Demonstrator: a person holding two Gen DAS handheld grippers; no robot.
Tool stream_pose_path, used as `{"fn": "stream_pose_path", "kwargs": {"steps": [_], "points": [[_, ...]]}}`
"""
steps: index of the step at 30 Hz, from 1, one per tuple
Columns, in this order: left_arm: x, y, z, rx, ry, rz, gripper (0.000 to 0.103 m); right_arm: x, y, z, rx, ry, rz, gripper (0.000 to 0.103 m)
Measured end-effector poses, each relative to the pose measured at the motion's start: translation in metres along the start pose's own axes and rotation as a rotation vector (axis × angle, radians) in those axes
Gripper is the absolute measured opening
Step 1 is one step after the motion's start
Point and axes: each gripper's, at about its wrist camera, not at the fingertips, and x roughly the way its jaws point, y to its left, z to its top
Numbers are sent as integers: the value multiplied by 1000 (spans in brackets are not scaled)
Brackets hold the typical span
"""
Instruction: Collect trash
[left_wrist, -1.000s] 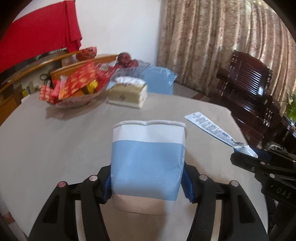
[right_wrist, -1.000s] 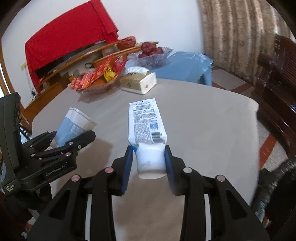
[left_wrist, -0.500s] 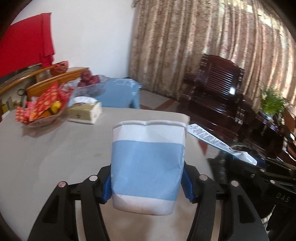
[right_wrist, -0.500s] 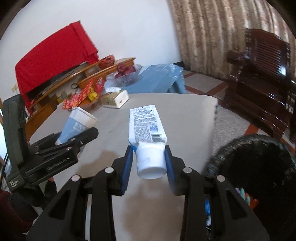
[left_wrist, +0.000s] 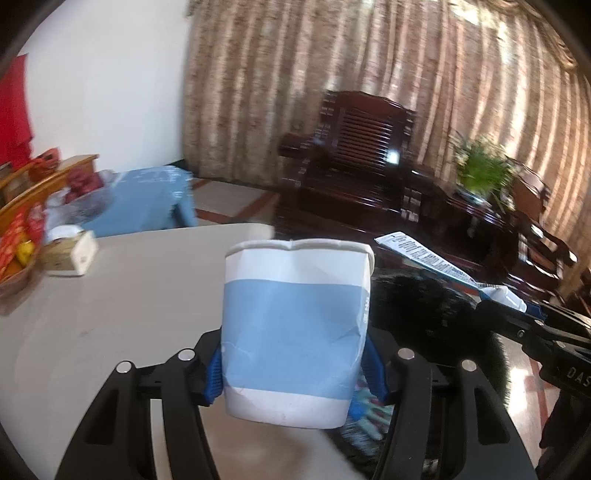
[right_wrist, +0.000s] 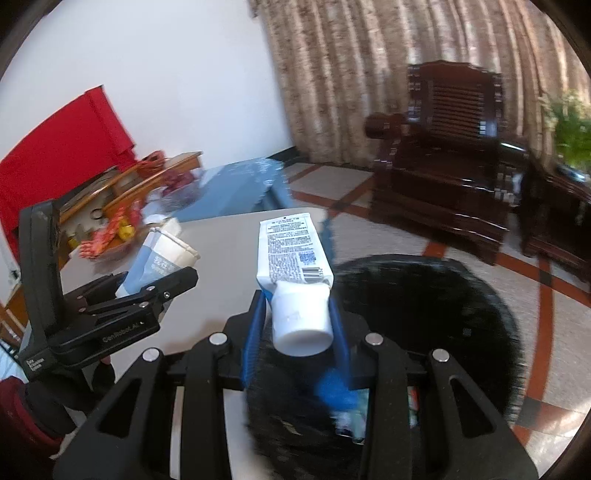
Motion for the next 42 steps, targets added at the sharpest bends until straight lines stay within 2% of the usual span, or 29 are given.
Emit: {"fn": "stream_pose_path", "kwargs": {"steps": [7, 12, 15, 17, 19, 21, 22, 27, 34, 42], "points": [[32, -51, 4, 57, 28, -85, 59, -7, -46, -17, 33, 13, -91, 32], [59, -77, 3, 81, 64, -129, 59, 5, -67, -29, 46, 44, -139, 34], [74, -86, 4, 89, 103, -162, 71, 11, -80, -35, 62, 51, -180, 59], [82, -89, 4, 77, 132, -174, 76, 13, -85, -39, 73, 59, -191, 61], [84, -87, 5, 68, 137, -175, 80, 11, -92, -43, 95, 54, -208, 78], [82, -84, 5, 62, 140, -181, 82, 7, -95, -43, 107, 44, -209, 85], [81, -84, 5, 62, 140, -182, 83, 5, -95, -45, 111, 40, -210, 92], [71, -79, 9, 57, 121, -195, 93, -1, -93, -45, 128, 35, -205, 94], [65, -82, 15, 52, 104, -196, 94, -17, -92, -44, 156, 5, -201, 94], [37, -78, 18, 86, 54, -163, 94, -35, -83, -35, 152, -25, -191, 95]]}}
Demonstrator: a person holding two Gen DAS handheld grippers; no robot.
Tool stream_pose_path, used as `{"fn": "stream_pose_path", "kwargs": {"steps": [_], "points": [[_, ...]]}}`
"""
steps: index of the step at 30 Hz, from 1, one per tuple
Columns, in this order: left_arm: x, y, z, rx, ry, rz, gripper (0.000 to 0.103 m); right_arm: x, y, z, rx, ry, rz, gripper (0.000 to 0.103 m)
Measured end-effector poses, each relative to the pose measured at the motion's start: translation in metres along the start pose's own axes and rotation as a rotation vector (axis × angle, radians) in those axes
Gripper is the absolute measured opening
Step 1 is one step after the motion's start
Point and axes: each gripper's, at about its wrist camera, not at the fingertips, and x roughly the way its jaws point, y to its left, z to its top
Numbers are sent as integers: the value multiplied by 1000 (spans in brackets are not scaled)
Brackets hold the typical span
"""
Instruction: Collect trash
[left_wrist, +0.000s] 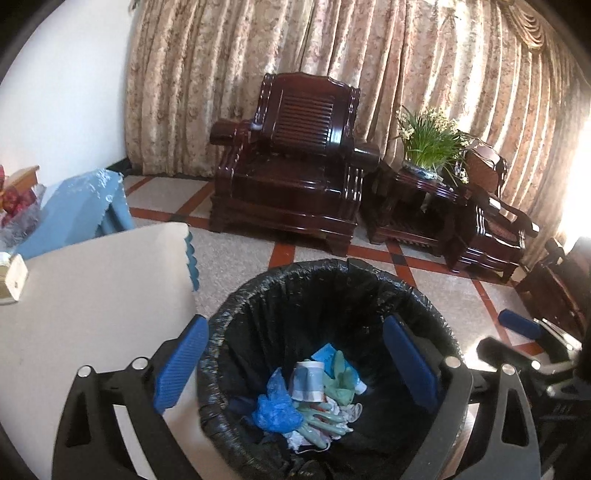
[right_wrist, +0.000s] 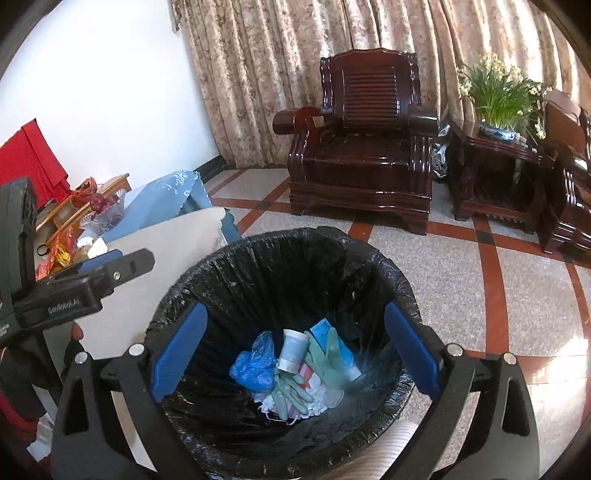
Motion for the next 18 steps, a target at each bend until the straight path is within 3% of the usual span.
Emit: {"fn": "stream_pose_path", "kwargs": {"steps": [18], "points": [[-110, 3, 0, 10, -93, 103, 96, -64, 59, 33, -75, -89, 110, 98]]}}
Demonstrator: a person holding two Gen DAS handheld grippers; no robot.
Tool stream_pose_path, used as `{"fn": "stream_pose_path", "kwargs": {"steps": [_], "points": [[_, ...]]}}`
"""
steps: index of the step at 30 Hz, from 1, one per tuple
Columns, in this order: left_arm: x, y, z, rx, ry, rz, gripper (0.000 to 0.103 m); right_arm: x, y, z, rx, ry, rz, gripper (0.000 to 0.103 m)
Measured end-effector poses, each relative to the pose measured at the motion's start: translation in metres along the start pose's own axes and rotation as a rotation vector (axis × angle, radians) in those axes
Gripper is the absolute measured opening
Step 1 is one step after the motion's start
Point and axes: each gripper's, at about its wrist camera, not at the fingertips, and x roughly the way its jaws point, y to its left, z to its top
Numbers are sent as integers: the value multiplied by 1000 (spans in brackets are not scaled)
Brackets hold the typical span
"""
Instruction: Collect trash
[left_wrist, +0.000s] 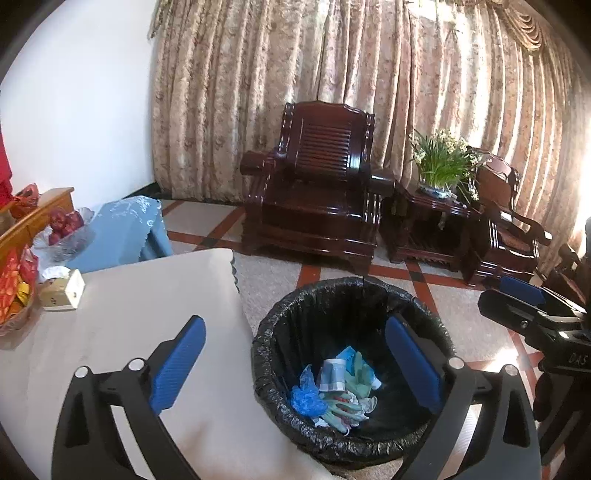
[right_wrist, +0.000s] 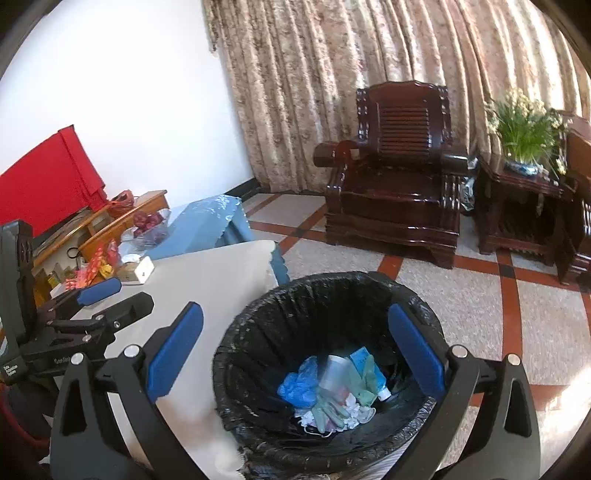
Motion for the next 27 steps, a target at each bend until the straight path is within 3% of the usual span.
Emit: {"fn": "stream_pose_path", "kwargs": {"steps": [13, 27], "points": [[-51, 0, 11, -10, -87, 49, 97, -17, 22, 7, -55, -8, 12, 98], [-71, -3, 9, -12, -112, 71, 97, -26, 38, 12, -97, -24, 26, 98]]}}
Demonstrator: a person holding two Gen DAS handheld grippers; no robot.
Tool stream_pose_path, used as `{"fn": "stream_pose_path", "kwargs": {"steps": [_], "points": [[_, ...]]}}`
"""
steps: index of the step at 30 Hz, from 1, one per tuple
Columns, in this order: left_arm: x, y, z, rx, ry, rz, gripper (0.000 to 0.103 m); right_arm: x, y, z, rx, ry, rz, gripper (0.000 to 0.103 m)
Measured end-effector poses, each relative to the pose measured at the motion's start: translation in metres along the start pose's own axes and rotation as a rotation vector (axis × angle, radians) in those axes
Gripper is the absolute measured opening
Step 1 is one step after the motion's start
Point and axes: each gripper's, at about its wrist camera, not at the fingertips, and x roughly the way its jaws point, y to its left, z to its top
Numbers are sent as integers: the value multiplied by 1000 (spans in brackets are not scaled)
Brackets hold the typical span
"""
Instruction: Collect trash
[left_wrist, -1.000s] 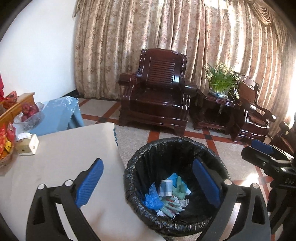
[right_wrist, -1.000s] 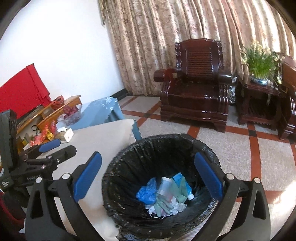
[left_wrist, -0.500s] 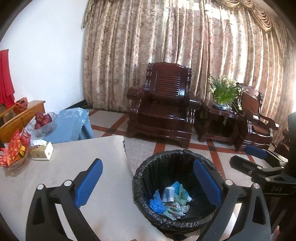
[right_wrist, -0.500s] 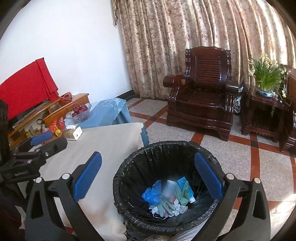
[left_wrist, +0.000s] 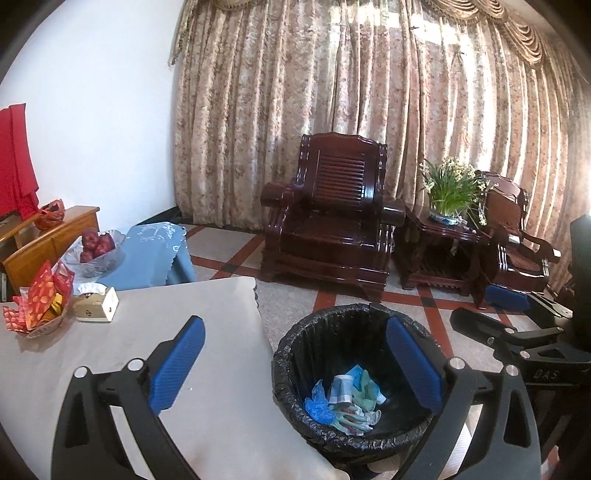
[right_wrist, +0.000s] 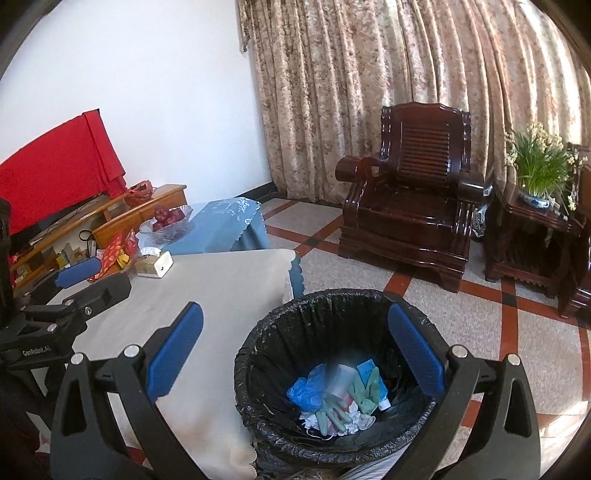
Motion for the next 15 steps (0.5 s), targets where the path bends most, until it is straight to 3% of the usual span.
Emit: {"fn": "stream_pose_path", "kwargs": {"steps": [15], "points": [[-11, 4, 0, -9, -24, 20, 97, -1, 10, 3, -19, -4, 14, 98]]}}
